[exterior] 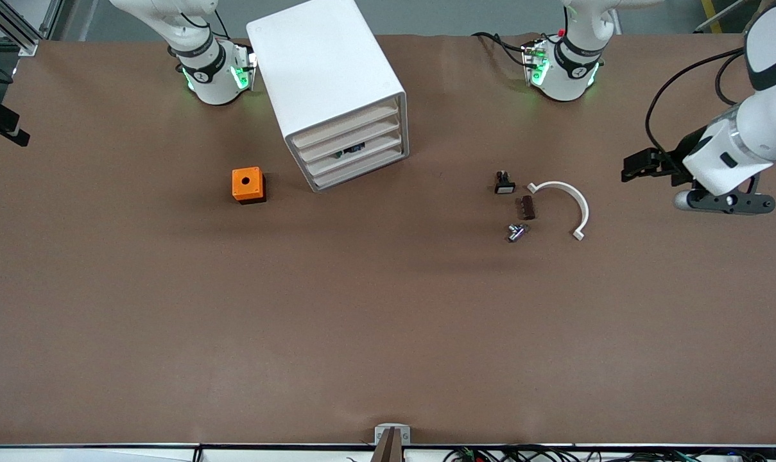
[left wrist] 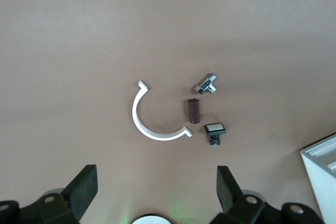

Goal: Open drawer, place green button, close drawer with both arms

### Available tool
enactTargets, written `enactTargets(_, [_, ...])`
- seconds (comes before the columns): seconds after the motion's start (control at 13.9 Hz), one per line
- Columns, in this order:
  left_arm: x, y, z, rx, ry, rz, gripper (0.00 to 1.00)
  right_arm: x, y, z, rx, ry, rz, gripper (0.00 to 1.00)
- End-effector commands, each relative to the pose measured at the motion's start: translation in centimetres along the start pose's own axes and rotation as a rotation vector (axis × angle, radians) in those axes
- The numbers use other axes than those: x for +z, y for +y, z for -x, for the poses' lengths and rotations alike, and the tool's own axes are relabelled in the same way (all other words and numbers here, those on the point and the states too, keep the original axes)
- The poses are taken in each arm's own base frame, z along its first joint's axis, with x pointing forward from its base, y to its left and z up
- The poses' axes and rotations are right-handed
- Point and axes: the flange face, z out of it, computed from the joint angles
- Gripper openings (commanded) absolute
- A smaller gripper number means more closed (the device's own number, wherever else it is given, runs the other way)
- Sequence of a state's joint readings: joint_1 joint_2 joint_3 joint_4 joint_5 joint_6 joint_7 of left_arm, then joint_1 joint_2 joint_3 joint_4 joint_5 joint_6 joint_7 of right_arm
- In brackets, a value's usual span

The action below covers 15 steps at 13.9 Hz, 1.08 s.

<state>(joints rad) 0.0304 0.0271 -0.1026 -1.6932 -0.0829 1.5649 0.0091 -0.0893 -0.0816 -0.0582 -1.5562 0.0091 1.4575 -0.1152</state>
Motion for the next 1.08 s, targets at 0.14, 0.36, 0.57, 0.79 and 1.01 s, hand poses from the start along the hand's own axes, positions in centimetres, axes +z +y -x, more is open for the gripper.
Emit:
enactTargets(0.14, [-3.1, -0.5, 1.4, 0.013, 0.075, -0.028, 1.00, -0.4, -0.2, 0.4, 0.005, 0.012, 0.016, 1.00])
enactTargets(0.36, [-5.9, 0.1, 1.0, 0.014, 0.135, -0.030, 1.00, -0.4, -0.2, 0.4, 0.005, 0.014, 0.016, 1.00])
enactTargets(0.57, [-6.4, 1.9, 1.2, 0.056, 0.144, -0.111, 1.00, -0.4, -0.2, 0.4, 0.005, 0.012, 0.016, 1.00])
enactTargets(0.79, [-6.9, 2.7, 1.2, -0.004, 0.159, -0.101, 1.00, -0.4, -0.2, 0.4, 0.005, 0.012, 0.016, 1.00])
enactTargets(1.01, [-7.5, 2.8, 0.9, -0.005, 0.172, -0.095, 1.00, -0.4, -0.2, 0.4, 0.005, 0.012, 0.016, 1.00])
